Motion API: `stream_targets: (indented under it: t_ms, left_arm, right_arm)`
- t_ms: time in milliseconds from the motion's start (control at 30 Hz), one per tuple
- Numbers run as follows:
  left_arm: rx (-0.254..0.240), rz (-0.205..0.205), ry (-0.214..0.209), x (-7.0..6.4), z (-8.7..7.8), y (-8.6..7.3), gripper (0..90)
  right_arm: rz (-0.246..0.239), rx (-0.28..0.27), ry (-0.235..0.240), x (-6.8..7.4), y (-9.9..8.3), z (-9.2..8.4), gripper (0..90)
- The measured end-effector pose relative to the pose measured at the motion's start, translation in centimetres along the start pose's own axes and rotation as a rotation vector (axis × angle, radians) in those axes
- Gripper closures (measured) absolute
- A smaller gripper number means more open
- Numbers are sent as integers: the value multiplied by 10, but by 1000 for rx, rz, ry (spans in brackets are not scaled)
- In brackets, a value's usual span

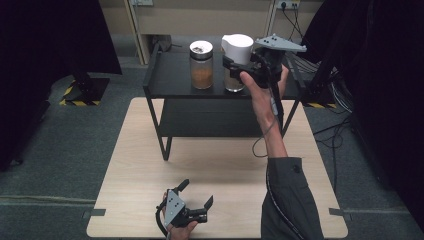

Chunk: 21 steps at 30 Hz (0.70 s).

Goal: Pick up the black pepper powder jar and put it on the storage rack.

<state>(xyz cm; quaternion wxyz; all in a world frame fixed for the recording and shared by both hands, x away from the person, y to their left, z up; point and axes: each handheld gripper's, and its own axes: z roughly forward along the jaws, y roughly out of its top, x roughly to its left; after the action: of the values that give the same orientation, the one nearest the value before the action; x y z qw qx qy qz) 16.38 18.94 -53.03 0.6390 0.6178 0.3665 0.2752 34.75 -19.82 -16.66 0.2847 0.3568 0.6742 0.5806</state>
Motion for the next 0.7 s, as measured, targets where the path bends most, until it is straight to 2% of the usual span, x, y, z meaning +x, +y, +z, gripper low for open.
stream_targets:
  t_ms: [100, 300, 700]
  left_arm:
    - [0, 0, 0, 0, 0, 0, 1]
    - [1, 0, -1, 0, 0, 0, 1]
    - [1, 1, 0, 0, 0, 0, 1]
  right_arm:
    - [1, -5, -22, 1, -1, 3, 308]
    - [9, -6, -37, 1, -2, 6, 308]
    - [-14, -11, -41, 3, -5, 7, 306]
